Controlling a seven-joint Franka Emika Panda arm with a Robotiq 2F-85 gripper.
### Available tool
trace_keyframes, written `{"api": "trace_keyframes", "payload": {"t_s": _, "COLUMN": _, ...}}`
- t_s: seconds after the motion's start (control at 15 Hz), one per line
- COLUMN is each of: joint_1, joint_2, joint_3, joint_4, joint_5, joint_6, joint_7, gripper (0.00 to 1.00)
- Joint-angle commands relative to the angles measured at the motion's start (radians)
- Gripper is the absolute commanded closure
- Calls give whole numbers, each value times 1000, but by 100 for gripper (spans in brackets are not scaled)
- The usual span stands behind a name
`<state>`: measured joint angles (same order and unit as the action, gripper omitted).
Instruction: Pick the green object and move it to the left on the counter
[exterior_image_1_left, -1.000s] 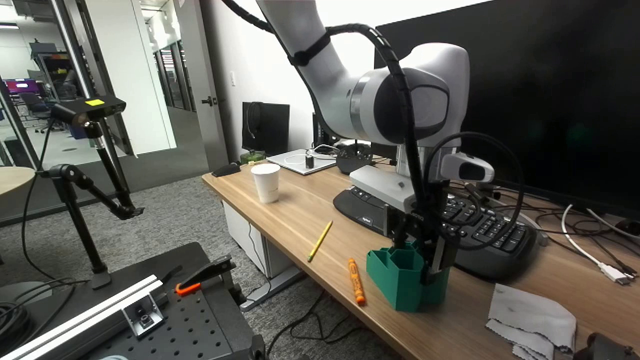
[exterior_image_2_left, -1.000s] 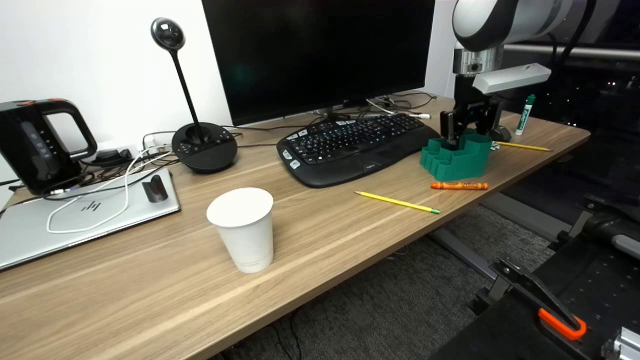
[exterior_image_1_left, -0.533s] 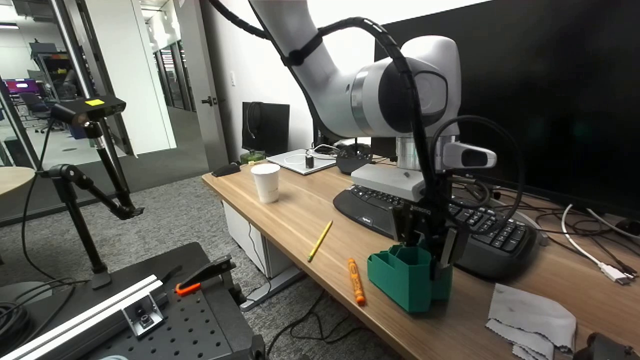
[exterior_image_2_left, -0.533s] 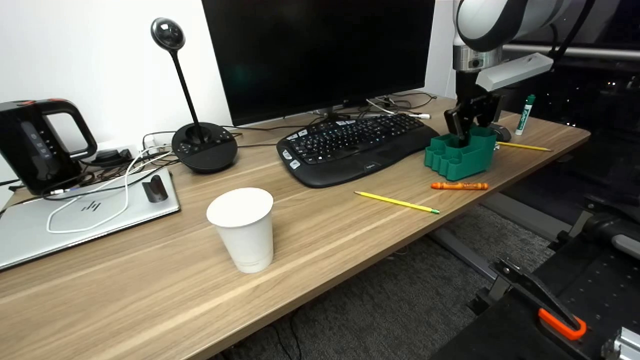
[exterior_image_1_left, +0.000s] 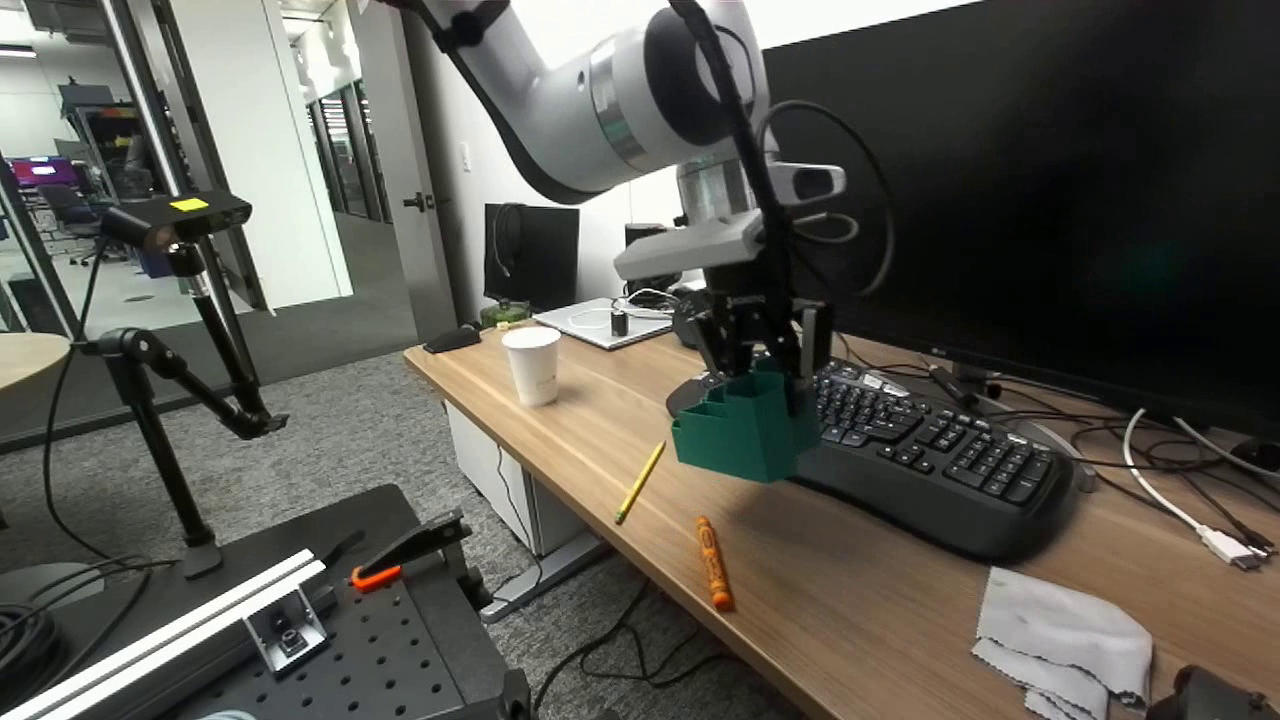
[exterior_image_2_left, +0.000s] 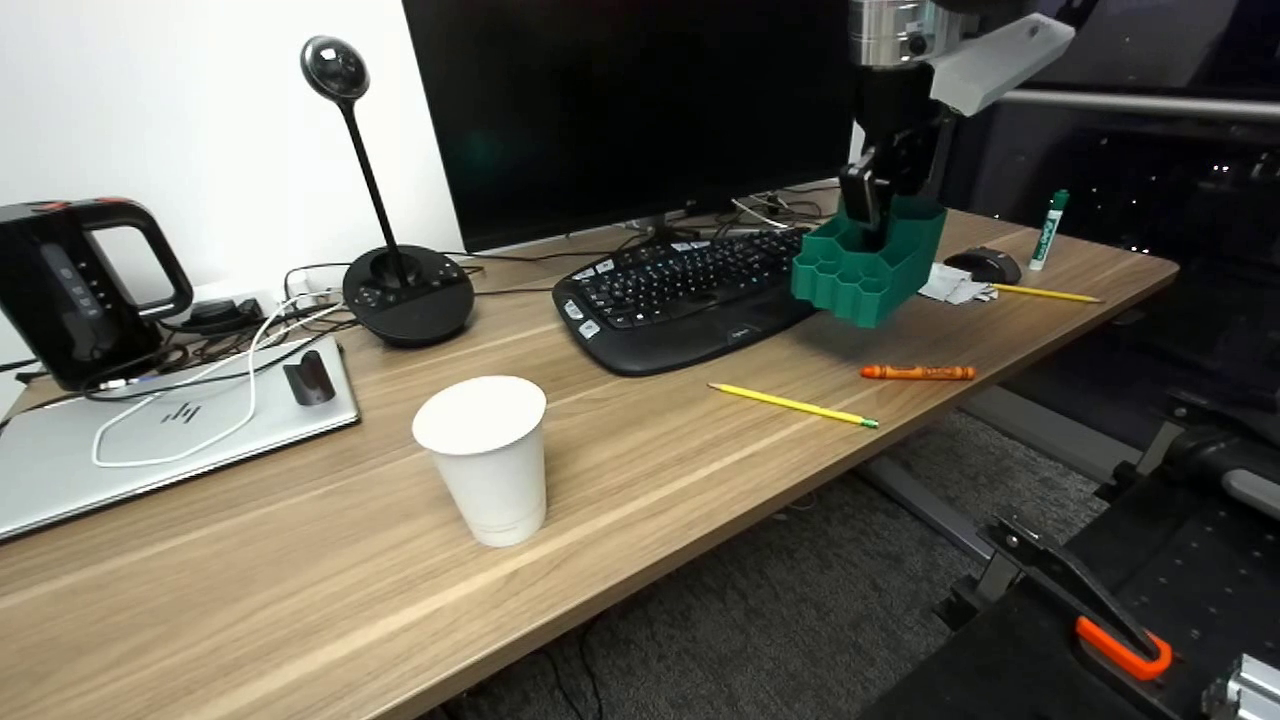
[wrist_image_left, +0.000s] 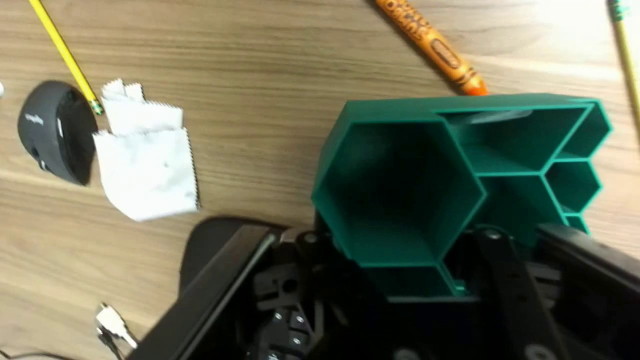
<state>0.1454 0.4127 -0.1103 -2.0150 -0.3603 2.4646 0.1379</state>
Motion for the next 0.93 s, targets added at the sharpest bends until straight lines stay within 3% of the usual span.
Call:
{"api": "trace_keyframes", "payload": {"t_s": 0.0, "joint_1": 21, "joint_2": -60, "joint_3": 80, "joint_4": -75, "joint_5": -13, "joint_6": 90, "joint_7": -56, "gripper": 75}}
{"api": "trace_keyframes", "payload": {"t_s": 0.33, "joint_1": 74, "joint_2": -14, "joint_3": 166, "joint_4": -59, "joint_5": -10, "joint_6": 98, "joint_7": -107, "gripper": 75}}
{"api": "trace_keyframes", "payload": {"t_s": 0.87, "joint_1": 173, "joint_2": 156, "joint_3": 203, "joint_4": 169, "joint_5": -13, "joint_6": -141, "joint_7": -134, "gripper": 75}}
